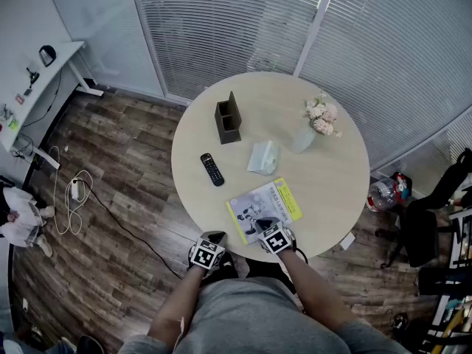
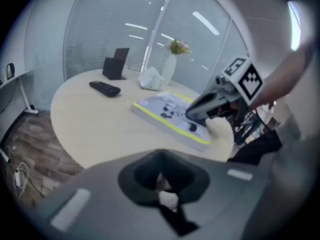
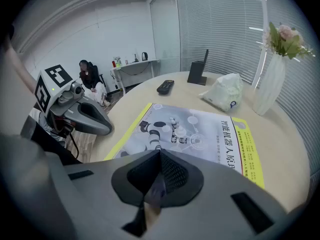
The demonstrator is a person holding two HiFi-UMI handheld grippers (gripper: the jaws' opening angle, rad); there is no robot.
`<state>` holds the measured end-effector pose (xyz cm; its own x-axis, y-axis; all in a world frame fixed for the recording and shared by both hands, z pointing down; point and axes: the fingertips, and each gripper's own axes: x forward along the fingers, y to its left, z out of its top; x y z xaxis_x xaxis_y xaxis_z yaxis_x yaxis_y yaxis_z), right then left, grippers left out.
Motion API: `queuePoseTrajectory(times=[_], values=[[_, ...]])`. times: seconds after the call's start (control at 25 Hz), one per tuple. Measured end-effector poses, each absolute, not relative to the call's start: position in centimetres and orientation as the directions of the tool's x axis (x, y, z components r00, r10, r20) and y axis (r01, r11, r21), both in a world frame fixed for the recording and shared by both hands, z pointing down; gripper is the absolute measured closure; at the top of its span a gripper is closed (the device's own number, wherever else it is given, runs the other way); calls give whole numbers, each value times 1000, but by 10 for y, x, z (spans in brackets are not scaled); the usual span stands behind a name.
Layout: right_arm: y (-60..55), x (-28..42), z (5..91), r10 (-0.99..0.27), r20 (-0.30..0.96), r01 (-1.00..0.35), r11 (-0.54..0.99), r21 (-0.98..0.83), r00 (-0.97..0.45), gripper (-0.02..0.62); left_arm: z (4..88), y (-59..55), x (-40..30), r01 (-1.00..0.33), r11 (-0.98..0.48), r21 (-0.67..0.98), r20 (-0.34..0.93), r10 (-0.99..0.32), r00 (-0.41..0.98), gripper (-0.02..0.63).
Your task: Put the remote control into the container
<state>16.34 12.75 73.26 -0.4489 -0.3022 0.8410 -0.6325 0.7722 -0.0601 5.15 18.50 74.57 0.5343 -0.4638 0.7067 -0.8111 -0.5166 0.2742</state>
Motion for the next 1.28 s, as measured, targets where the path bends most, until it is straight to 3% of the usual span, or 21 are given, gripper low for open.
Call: queuePoseTrajectory(times=[1.28], values=[[123,157,734,-282,849,-550,835,-13,-448,577,741,181,55,-810,-518,274,698,-472,538,611]])
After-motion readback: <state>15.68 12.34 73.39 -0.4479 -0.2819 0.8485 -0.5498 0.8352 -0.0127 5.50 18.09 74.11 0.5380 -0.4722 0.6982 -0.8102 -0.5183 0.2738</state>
